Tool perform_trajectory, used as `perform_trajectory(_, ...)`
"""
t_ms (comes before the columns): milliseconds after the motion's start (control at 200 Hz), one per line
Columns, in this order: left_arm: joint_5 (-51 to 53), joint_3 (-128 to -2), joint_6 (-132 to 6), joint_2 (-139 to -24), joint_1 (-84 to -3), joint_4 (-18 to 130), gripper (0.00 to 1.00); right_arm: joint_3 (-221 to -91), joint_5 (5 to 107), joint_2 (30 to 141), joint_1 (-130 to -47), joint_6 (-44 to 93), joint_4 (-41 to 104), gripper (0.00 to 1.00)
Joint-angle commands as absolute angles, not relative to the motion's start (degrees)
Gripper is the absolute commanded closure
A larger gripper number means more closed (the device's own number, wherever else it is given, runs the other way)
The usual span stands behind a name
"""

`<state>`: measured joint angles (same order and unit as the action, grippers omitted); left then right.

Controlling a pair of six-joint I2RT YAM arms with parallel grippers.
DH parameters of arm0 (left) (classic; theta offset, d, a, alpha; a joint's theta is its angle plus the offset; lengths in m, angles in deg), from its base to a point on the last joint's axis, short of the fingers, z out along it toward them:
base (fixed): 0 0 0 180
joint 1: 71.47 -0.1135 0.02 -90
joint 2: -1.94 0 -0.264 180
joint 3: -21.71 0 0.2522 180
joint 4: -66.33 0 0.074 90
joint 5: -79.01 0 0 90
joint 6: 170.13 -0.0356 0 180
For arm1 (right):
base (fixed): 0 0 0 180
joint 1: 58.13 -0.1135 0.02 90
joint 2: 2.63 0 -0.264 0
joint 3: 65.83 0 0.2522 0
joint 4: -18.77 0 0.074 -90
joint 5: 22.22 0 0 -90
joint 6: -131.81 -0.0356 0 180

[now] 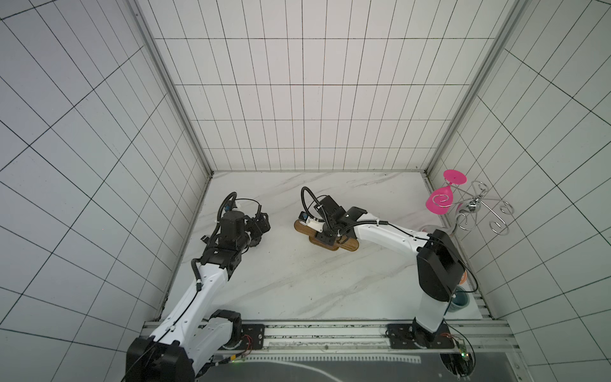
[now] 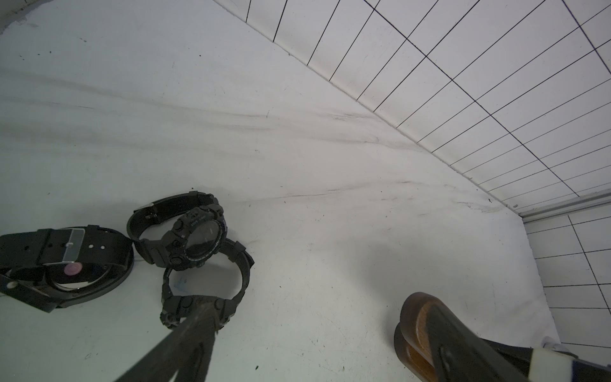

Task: Place watch on stand
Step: Place the stand at the center of the board.

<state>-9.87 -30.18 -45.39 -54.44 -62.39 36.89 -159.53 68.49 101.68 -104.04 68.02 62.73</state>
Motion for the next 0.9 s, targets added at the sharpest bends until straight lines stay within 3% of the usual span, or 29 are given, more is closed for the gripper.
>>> perform_trajectory(0,-10.10,-31.34,-44.77,-54.33,-62.63,37.17,0.03,-156.76,69.17,102.10,-104.48,69.19,62.27,0.68)
perform_trajectory(190,-8.89,-30.53,-45.08,-54.40,-62.61,38.80,0.02,-156.41,69.79,102.98,-104.54,68.71,62.75,0.62)
perform_trajectory(425,-5.47,-30.09,-44.43,-56.11,-62.50,42.18,0.02,-154.66,68.47,100.49,-103.76,66.41,61.92,0.23)
perform_trajectory(640,-4.52,-32.17,-44.71,-60.05,-60.11,42.37,0.03,-151.32,70.61,96.34,-103.39,60.63,62.35,0.06)
perform_trajectory(899,-3.59,-36.90,-46.40,-68.10,-53.85,41.18,0.03,-143.07,76.74,87.59,-103.22,48.71,65.86,0.00)
